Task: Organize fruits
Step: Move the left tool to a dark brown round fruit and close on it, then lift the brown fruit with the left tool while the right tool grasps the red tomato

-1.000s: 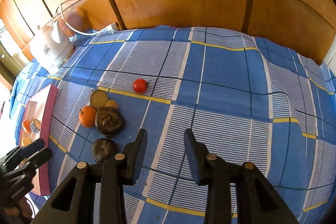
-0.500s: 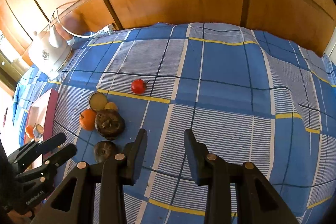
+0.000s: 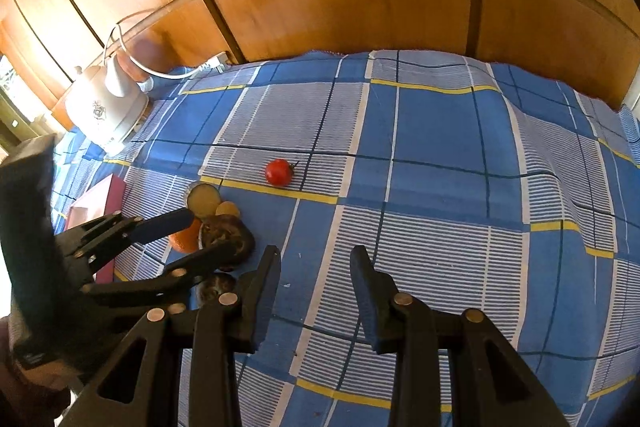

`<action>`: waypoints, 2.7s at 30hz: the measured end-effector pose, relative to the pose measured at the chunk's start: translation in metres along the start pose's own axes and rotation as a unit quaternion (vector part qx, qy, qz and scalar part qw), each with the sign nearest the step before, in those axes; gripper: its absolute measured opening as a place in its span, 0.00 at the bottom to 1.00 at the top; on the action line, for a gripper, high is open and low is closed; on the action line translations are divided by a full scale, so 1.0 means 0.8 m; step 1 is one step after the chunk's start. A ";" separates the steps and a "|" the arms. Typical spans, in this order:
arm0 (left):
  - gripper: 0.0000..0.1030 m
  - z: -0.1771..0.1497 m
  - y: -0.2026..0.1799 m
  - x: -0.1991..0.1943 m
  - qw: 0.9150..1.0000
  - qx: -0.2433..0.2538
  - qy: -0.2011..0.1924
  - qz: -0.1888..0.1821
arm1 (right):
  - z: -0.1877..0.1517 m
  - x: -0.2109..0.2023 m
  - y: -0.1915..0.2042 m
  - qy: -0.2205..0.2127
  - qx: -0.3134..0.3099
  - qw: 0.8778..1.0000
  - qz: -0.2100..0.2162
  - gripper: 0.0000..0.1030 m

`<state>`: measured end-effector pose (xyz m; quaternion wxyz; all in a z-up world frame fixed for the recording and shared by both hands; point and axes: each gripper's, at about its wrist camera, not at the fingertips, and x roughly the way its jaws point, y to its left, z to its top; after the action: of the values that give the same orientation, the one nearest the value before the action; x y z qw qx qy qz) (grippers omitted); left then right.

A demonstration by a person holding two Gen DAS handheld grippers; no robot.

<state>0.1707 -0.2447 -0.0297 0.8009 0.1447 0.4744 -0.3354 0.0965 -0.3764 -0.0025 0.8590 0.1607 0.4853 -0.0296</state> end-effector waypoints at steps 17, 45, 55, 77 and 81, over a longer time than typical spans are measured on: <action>0.34 -0.027 -0.018 -0.033 0.998 0.025 -0.057 0.015 | 0.002 -0.001 -0.005 -0.001 0.004 1.000 0.000 0.35; 0.45 -0.168 0.009 -0.055 0.992 -0.115 -0.051 -0.010 | -0.008 0.024 -0.015 0.031 0.012 0.999 -0.020 0.35; 0.37 -0.172 0.010 -0.049 0.990 -0.121 -0.059 -0.039 | -0.012 0.034 -0.012 0.042 0.020 0.998 0.030 0.35; 0.37 -0.180 0.027 -0.049 0.983 -0.148 -0.067 -0.082 | 0.089 0.135 0.027 0.060 0.066 0.996 0.029 0.40; 0.37 -0.179 0.026 -0.048 0.983 -0.148 -0.068 -0.082 | 0.086 0.152 0.043 0.080 0.028 0.996 0.001 0.26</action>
<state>0.0774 -0.1351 -0.0711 0.8137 -0.0379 0.4734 -0.3352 0.2243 -0.3523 -0.0635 0.8129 0.1869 0.5509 -0.0288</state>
